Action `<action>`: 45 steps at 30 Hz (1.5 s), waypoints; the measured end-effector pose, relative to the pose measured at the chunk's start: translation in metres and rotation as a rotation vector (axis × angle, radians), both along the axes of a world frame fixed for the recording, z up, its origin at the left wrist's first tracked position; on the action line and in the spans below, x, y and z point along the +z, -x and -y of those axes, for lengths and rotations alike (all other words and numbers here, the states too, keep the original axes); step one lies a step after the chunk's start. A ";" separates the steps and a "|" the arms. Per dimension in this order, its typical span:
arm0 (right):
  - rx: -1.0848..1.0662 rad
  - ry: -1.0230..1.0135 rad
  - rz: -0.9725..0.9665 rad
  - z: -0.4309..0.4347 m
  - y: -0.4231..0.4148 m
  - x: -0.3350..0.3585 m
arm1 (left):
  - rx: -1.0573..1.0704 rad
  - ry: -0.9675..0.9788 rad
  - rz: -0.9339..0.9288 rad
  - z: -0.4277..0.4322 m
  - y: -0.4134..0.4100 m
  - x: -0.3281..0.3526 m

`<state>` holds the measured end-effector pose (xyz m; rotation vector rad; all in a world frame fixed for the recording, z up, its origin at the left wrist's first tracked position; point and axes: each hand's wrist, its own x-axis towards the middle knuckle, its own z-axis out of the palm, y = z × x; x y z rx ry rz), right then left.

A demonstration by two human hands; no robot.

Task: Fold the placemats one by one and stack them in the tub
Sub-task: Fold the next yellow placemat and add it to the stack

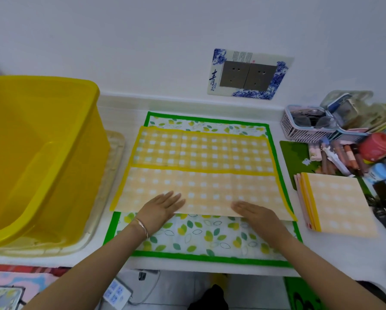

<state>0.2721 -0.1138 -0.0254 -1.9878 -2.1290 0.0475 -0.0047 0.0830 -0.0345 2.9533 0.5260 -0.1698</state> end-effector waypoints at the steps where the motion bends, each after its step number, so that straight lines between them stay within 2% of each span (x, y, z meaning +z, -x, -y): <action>1: -0.028 -0.019 -0.008 0.003 -0.002 0.000 | 0.016 0.023 0.031 0.002 0.000 0.002; 4: -0.106 -0.026 -0.049 -0.002 0.002 0.007 | 0.088 0.006 0.143 0.004 -0.008 0.018; 7: -0.279 0.211 -0.260 -0.016 0.006 0.024 | 0.225 0.266 0.002 -0.005 -0.013 0.033; 9: -0.341 0.367 -0.350 -0.026 0.003 0.037 | 0.296 0.413 -0.004 -0.014 -0.017 0.042; 12: -0.284 0.483 -0.519 -0.035 -0.007 0.054 | 0.304 0.621 0.023 -0.026 -0.023 0.057; 15: -0.253 0.668 -0.660 -0.040 -0.014 0.077 | 0.333 0.725 -0.004 -0.032 -0.026 0.075; 18: -0.267 0.857 -0.666 -0.047 -0.023 0.097 | 0.338 0.747 -0.064 -0.039 -0.032 0.085; 20: -0.274 0.900 -0.624 -0.053 -0.032 0.104 | 0.330 0.736 -0.074 -0.044 -0.038 0.095; 23: -0.302 0.787 -0.661 -0.066 -0.044 0.114 | 0.371 0.605 -0.003 -0.053 -0.049 0.107; 26: -0.309 0.610 -0.656 -0.084 -0.054 0.123 | 0.461 0.216 0.110 -0.055 -0.060 0.113; 28: -0.303 0.513 -0.594 -0.099 -0.060 0.122 | 0.450 0.032 0.284 -0.056 -0.065 0.105; 31: -0.310 0.398 -0.539 -0.121 -0.066 0.114 | 0.413 -0.006 0.486 -0.052 -0.071 0.086; 34: -0.338 0.318 -0.551 -0.139 -0.070 0.099 | 0.416 -0.046 0.435 -0.041 -0.079 0.066; 39: -0.436 0.304 -0.559 -0.163 -0.074 0.073 | 0.444 0.063 0.152 -0.025 -0.090 0.042; 45: -0.496 0.271 -0.475 -0.174 -0.086 0.042 | 0.503 0.119 0.055 -0.024 -0.101 0.015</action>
